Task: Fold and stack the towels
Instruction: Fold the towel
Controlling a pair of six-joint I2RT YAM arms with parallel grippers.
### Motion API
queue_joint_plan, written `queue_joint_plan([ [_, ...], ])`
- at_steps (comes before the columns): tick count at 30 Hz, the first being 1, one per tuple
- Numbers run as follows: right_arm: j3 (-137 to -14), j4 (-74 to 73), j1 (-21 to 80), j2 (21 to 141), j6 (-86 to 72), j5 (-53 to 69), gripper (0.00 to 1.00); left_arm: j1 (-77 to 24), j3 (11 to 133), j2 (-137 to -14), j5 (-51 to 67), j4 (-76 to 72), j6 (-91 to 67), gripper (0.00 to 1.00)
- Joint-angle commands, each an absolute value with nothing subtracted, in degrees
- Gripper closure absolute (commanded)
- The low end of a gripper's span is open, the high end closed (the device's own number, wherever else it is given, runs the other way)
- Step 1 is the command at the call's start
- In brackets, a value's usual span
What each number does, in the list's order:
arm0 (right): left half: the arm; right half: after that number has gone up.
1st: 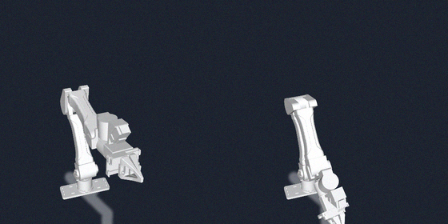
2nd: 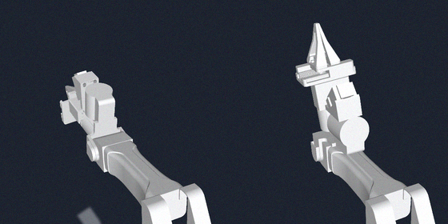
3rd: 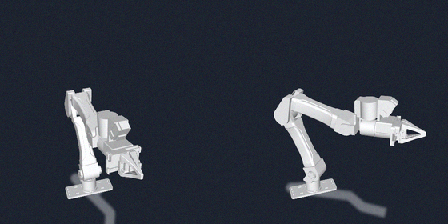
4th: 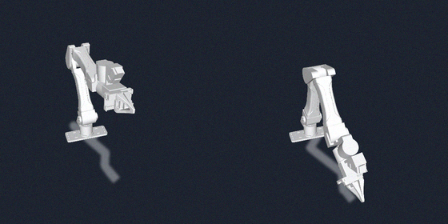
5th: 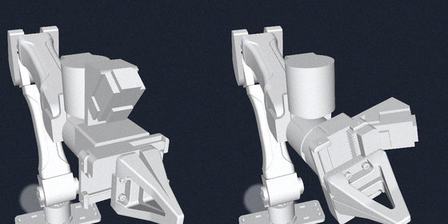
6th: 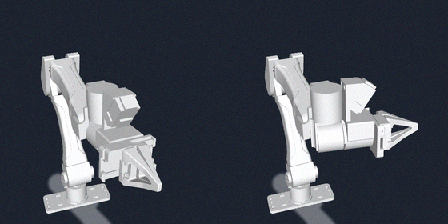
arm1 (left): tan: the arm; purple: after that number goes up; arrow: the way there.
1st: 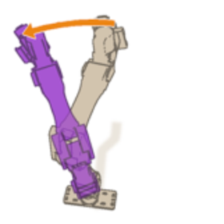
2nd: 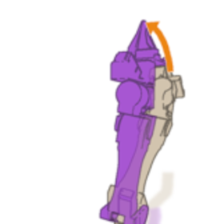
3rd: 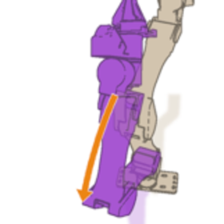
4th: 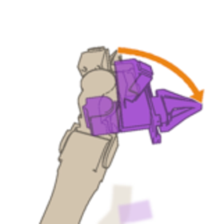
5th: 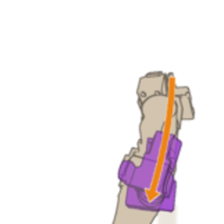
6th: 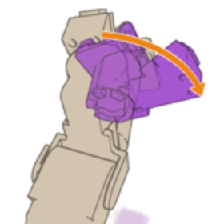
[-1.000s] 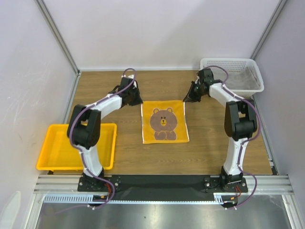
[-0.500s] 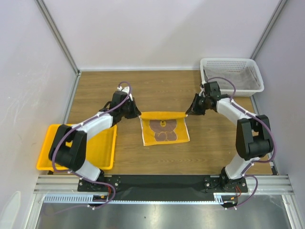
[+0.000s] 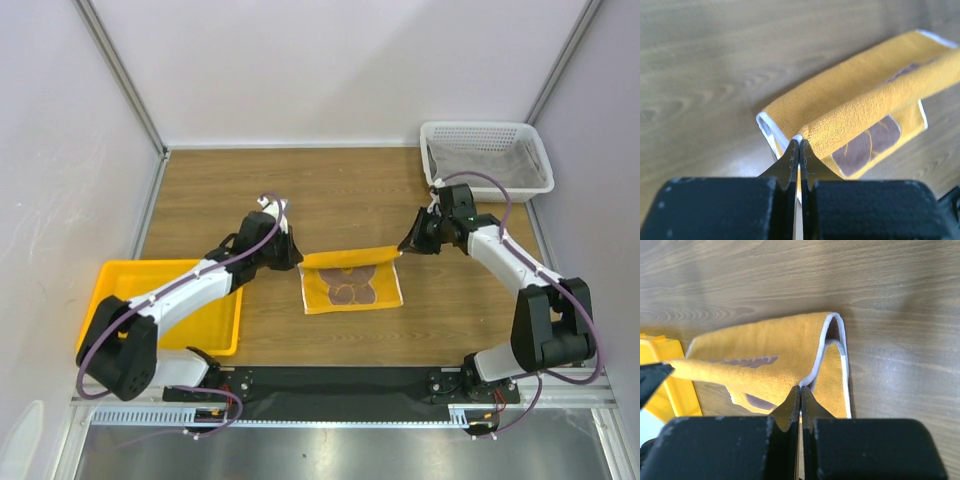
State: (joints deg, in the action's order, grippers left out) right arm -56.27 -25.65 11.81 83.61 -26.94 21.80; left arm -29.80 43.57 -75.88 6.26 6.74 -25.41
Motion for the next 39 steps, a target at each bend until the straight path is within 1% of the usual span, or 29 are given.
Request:
queue_joint_plan([
  [1, -56.2, -28.4, 11.8, 79.8, -26.5, 19.8, 1.00, -31.6, 41.5, -71.2, 2.8, 8.9, -24.9, 1.00],
  [8, -52.5, -32.0, 11.9, 74.0, -26.7, 18.5, 1.00, -33.7, 42.0, -69.3, 0.8, 12.8, -28.7, 1.00],
  [13, -48.9, -34.4, 11.9, 70.7, -26.8, 17.5, 1.00, -35.2, 39.6, -66.8, 0.8, 14.6, -32.6, 1.00],
  [23, -43.2, -36.2, 11.9, 71.2, -26.3, 17.1, 1.00, -40.1, 33.8, -67.0, 0.2, 14.2, -35.5, 1.00],
  [35, -39.1, -36.5, 12.3, 72.8, -26.5, 17.0, 1.00, -41.6, 30.8, -66.8, 0.2, 13.7, -36.8, 0.99],
  [36, -39.0, -36.7, 12.3, 73.0, -26.6, 16.8, 1.00, -41.6, 31.2, -67.1, 0.2, 14.8, -36.9, 0.97],
  [37, -39.3, -36.8, 12.4, 74.1, -26.8, 16.7, 0.98, -41.6, 32.1, -68.0, 0.2, 15.4, -36.9, 0.89],
  [39, -40.0, -37.5, 12.7, 74.9, -26.7, 17.4, 0.90, -41.7, 33.3, -68.8, -1.3, 17.6, -37.0, 0.82],
])
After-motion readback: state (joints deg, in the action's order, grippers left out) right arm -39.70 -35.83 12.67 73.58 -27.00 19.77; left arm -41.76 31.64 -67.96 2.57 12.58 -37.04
